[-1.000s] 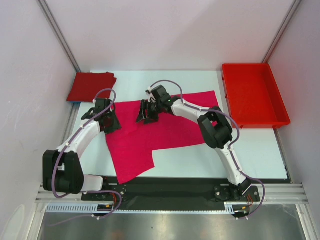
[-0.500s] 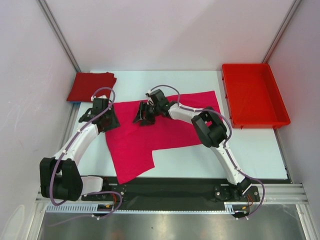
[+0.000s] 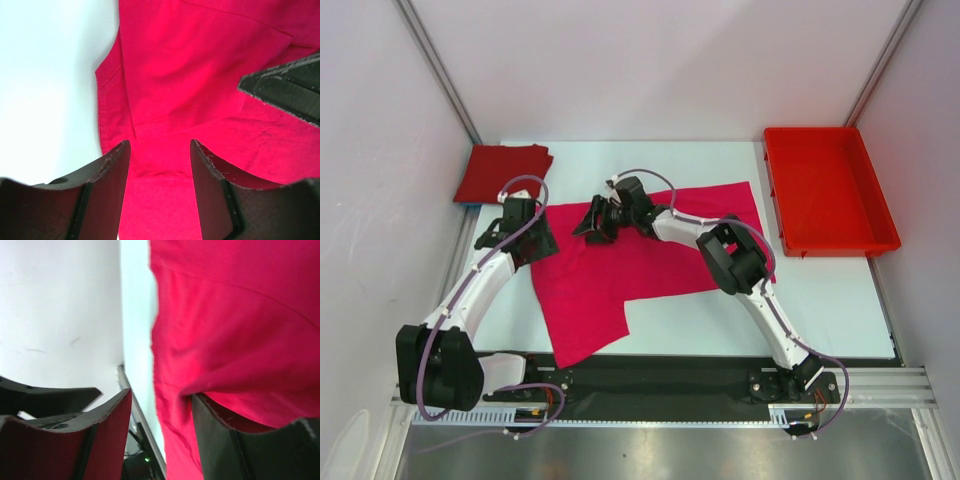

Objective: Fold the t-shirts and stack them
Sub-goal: Fold the tshirt

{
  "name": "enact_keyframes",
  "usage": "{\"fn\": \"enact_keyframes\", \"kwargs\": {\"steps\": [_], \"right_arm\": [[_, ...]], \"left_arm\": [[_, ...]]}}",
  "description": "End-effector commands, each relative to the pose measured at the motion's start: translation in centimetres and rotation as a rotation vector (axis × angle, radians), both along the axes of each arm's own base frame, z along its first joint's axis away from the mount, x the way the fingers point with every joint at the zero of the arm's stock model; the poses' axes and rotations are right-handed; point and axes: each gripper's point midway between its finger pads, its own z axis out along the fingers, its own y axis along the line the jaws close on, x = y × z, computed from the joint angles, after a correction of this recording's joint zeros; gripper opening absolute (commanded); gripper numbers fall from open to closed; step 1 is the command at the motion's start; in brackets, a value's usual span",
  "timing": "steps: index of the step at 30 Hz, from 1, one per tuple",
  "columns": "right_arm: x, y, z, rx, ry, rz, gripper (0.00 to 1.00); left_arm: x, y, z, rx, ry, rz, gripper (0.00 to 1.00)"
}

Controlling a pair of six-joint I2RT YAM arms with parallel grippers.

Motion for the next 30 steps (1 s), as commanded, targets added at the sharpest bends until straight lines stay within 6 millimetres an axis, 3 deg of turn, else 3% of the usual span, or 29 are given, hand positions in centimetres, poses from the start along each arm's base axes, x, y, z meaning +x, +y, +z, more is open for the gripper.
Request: {"fn": "enact_keyframes", "kwargs": {"steps": [1,3,4,6,8,9,11,12,17,20,23,29,30], "right_arm": [[0.4,2.4,3.7,0.153,-0.014,0.005,0.56],[0.8,2.8,3.9,0.158,0.005,-0.003,0.56],[0.9,2.9,2.7,0.145,0.027,-0.002,0.56],[1.3,3.5,3.3,0.166,0.033,-0.004,0.56],[1.7,4.0,2.3,0.165,0.045,-0.006,0.56],[2.0,4.5,3.2,0.183,0.029,0.000,0.56],[2.3,4.8,1.9,0.169,0.050,-0.002,0.56],[2.5,5.0,2.4,0.176,0.047,0.000,0.56],[3.0,4.1,1.7,0.172,0.084,-0.021,0.55],[3.1,3.8,3.5,0.182,0.047,-0.014,0.55],[3.6,2.9,5.1,0.182,0.038,-0.026,0.55],[5.2,-0.4,9.1,0.181,-0.002,-0.078,0.55],[5.2,-1.1,8.7,0.155,0.013,-0.086,0.55]], "left_arm": [[0.1,-0.1,0.8,-0.006,-0.037,0.013,0.56],[0.0,-0.1,0.8,-0.008,-0.035,0.013,0.57],[0.1,-0.2,0.8,-0.009,-0.035,0.005,0.57],[0.2,-0.5,0.6,-0.015,-0.024,-0.015,0.58],[0.3,-0.6,0.3,-0.010,-0.010,-0.040,0.59],[0.3,-0.7,0.1,-0.008,0.000,-0.049,0.59],[0.4,-1.0,-0.1,-0.012,0.009,-0.080,0.59],[0.5,-1.2,-0.3,-0.015,0.012,-0.098,0.59],[0.9,-2.3,-2.3,-0.060,0.084,-0.127,0.56],[1.3,-3.3,-3.6,-0.113,0.115,-0.134,0.52],[1.9,-2.4,-4.7,-0.069,0.149,-0.078,0.54],[3.1,-1.6,-5.6,-0.014,0.167,-0.081,0.57],[3.1,-1.8,-5.9,-0.017,0.177,-0.091,0.56]]}}
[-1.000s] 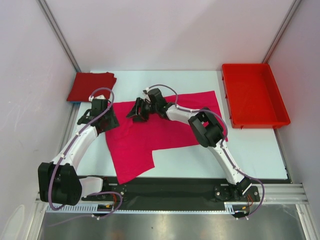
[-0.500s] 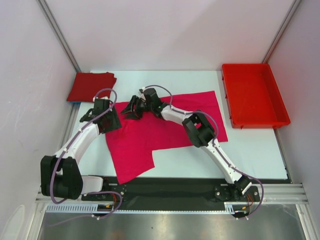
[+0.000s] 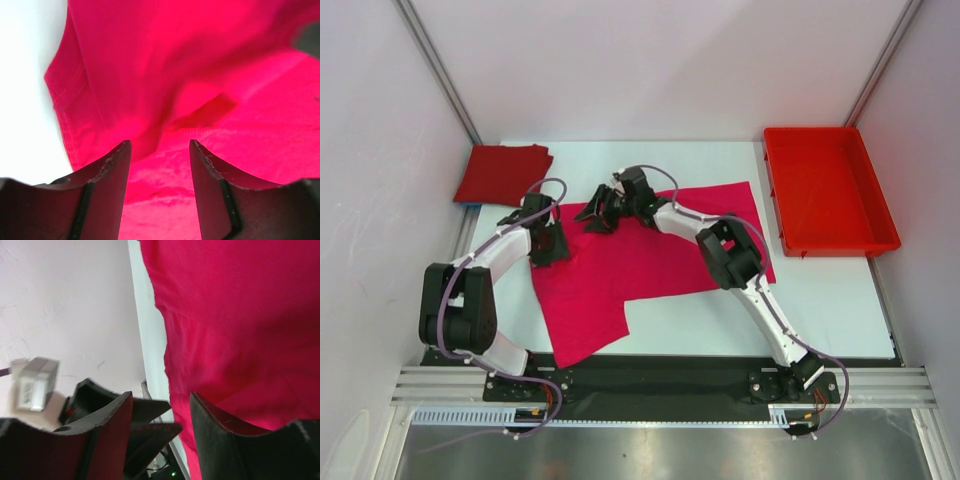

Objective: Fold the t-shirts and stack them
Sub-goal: Fold the tshirt

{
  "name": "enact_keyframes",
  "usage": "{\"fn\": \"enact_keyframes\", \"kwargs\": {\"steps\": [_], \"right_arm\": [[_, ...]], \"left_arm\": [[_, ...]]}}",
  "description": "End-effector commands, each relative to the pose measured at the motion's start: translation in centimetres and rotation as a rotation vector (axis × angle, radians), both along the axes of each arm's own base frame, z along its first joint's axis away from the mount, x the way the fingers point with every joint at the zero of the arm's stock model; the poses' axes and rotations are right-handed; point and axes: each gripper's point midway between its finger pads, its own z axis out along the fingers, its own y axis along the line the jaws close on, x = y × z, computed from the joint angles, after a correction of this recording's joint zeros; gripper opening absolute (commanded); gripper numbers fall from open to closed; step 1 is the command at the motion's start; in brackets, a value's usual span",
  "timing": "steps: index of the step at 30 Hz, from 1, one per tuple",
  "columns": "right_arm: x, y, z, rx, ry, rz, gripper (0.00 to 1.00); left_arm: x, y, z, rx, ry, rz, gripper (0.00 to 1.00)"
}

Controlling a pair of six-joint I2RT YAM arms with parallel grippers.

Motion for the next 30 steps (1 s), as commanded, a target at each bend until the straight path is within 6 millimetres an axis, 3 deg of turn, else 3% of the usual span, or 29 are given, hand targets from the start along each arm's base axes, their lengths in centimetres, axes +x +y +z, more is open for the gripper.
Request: {"fn": "enact_keyframes", "kwargs": {"steps": [1,5,7,9,11,14,15,20,26,30], "right_arm": [[1.7,-2.9,9.7,0.059,-0.156,-0.031,0.55],[1.7,-5.3,9.6,-0.014,-0.187,-0.031,0.55],[1.1,-6.2,8.3,-0.064,-0.190,-0.015,0.55],[0.6,-6.9,8.5,-0.088,-0.204,-0.014,0.55],[0.2,-7.8,6.9,-0.126,-0.197,-0.019,0.55],[-1.0,-8.2,6.0,-0.147,-0.191,0.002,0.55],[-1.6,-8.0,5.3,-0.152,-0.176,0.017,0.55],[-3.6,-7.1,3.2,-0.169,-0.144,0.051,0.54],[-4.6,-5.5,1.9,-0.155,-0.159,0.079,0.35],[-4.8,-4.8,0.8,-0.158,-0.135,0.084,0.25]], "left_arm": [[2.3,0.1,0.8,0.024,-0.051,-0.018,0.55],[2.8,0.2,0.1,0.036,-0.032,-0.024,0.50],[2.8,0.0,-0.1,0.030,-0.025,-0.032,0.50],[3.0,-0.2,-0.2,0.021,-0.022,-0.045,0.49],[3.3,-0.3,-0.3,0.016,-0.026,-0.047,0.46],[3.5,-0.6,-0.1,0.006,-0.036,-0.053,0.32],[3.7,-0.7,0.2,0.002,-0.049,-0.057,0.20],[4.7,0.0,3.5,0.033,-0.121,-0.037,0.00],[6.1,2.2,8.1,0.143,-0.226,0.034,0.00],[7.1,2.7,8.7,0.175,-0.230,0.036,0.00]]}}
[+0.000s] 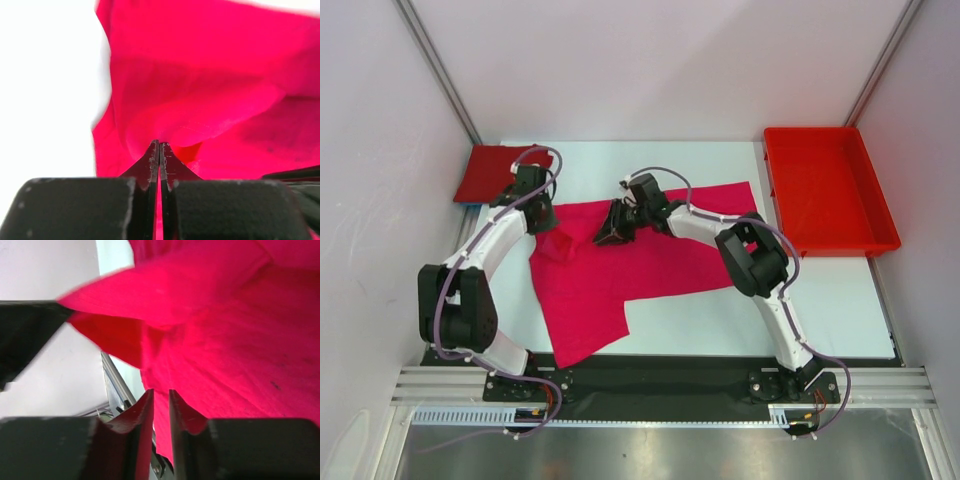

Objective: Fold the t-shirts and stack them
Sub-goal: Fold the tshirt

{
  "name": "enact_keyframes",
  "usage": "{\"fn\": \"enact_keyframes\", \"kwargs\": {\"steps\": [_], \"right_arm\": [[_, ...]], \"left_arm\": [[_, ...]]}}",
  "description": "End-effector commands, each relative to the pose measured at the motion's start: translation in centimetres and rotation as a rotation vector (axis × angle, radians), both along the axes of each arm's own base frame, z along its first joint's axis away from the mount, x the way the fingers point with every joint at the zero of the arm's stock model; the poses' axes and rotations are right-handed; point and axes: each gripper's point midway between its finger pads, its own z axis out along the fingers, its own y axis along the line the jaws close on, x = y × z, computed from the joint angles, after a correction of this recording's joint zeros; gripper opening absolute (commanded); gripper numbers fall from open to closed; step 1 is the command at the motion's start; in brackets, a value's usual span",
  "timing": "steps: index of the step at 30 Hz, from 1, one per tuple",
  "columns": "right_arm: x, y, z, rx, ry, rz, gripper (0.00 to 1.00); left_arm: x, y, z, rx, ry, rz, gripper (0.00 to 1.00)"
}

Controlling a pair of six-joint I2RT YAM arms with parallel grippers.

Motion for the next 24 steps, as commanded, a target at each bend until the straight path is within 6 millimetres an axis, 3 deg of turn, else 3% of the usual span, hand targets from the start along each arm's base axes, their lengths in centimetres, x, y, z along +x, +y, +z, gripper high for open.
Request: {"fn": "enact_keyframes", "kwargs": {"steps": [1,6,13,24], "right_arm": [[0.8,1.1,-0.3,0.025,-0.023,0.004,0.22],[1.5,2.2,-1.4,0.047,-0.032,0.011,0.23],[2.3,3.6,-2.2,0.091,-0.034,0.000,0.36],[3.8,5.8,-1.5,0.152,-0.094,-0.041,0.39]], "left_arm": [[1.4,1.1,2.6,0.066,-0.055,0.017,0.00],[2.0,1.3,2.7,0.081,-0.060,0.023,0.00],[3.3,1.7,3.4,0.112,-0.086,0.030,0.00],[4.5,1.7,3.4,0.124,-0.077,0.028,0.00]]}}
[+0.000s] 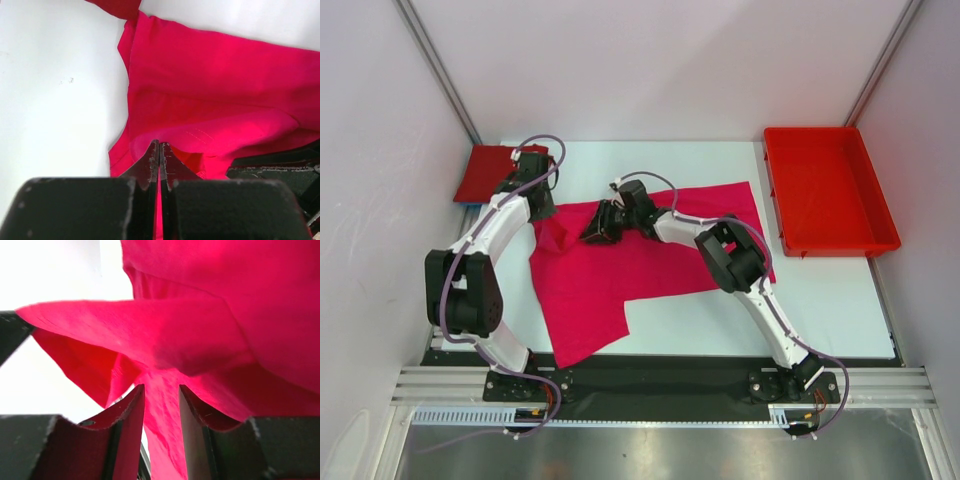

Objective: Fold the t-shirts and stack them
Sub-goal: Fold the tshirt

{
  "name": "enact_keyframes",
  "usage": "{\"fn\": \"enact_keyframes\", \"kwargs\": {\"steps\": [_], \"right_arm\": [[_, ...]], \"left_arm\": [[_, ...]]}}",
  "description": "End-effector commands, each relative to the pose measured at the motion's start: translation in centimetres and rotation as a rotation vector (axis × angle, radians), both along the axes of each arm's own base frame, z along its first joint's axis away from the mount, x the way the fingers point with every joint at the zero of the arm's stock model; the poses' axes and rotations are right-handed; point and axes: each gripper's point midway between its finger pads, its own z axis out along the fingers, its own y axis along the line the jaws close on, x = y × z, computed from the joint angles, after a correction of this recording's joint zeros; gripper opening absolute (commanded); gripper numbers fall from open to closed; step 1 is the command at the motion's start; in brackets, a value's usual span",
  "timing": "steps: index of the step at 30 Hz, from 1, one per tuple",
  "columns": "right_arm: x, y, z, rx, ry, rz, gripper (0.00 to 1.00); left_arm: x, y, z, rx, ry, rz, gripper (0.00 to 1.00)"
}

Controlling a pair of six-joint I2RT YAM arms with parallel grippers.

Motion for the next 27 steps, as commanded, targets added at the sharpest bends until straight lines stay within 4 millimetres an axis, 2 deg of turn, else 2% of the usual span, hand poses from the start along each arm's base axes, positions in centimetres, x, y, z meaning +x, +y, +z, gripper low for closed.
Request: {"fn": "enact_keyframes", "kwargs": {"steps": [1,5,9,14,17,18,21,22,24,27], "right_arm": [[1.6,1.8,2.3,0.085,-0.067,-0.042,0.39],[1.9,1.9,1.5,0.085,-0.024,-0.085,0.43],[2.0,2.1,0.3,0.069,0.014,-0.118,0.42],[2.0,2.4,-0.3,0.059,0.051,-0.151,0.38],[1.9,2.6,-0.4,0.066,0.056,-0.149,0.30],[1.9,2.5,-0.4,0.067,0.062,-0.147,0.21],[1.6,2.3,0.0,0.073,0.073,-0.136,0.06],[1.5,2.2,0.9,0.079,0.068,-0.136,0.06],[0.8,1.7,1.1,0.065,0.076,-0.118,0.06],[0.1,1.0,2.9,0.061,0.077,-0.089,0.03]], "left_arm": [[1.1,0.1,1.7,0.018,-0.045,-0.009,0.00],[0.9,0.1,1.5,0.017,-0.037,-0.009,0.00],[0.6,0.1,1.3,0.017,-0.031,-0.008,0.00],[0.2,0.1,1.1,0.014,-0.028,-0.005,0.00],[-0.1,0.0,1.1,0.010,-0.026,-0.007,0.00],[-0.2,0.1,0.9,0.011,-0.022,-0.007,0.00],[-0.5,0.0,0.9,0.010,-0.022,-0.008,0.01],[-0.8,0.1,0.5,0.012,-0.011,-0.009,0.02],[-1.2,0.0,0.2,0.009,-0.006,-0.014,0.04],[-1.7,0.0,0.1,0.005,-0.008,-0.025,0.13]]}}
